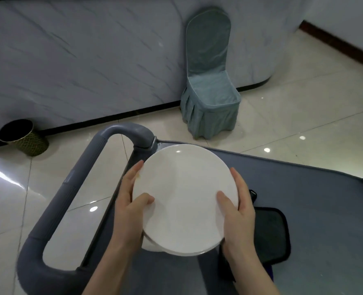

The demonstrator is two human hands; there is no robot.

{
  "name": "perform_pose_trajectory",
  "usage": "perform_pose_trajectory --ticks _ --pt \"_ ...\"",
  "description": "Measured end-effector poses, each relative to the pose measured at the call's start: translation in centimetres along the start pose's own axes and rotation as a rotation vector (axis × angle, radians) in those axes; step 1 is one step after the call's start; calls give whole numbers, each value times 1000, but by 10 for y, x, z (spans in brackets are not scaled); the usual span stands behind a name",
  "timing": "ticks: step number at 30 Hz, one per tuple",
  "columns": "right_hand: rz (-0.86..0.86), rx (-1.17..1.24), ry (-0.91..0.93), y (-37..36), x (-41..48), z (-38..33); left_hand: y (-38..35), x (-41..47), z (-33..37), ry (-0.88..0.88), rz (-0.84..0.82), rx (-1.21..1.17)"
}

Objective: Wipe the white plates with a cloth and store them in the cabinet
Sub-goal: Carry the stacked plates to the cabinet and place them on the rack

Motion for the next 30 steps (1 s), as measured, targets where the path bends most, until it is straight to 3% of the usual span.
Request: perform_pose_trajectory --ticks 6,13,23,30 --pt "249 66 72 80 -35 -27 -62 -39 -2 0 -184 58" --pt "696 76 210 226 -149 -62 -174 -150 -37 65 -618 135" --pt "1518 -80 260 414 -481 -97 -276 -477 -163 137 -1405 461" --pt "2215 -4 357 420 -729 -86 -233 -730 -265 256 -1987 745"
Point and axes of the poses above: each hand's wrist, its own x-axis towards the middle knuckle, its own y-axis out of the back of the hand, z = x × y, the point moved 3 cm from there along x, towards the middle knuckle, and after that the axes turned 12 degrees about y, right-handed, at the moved point
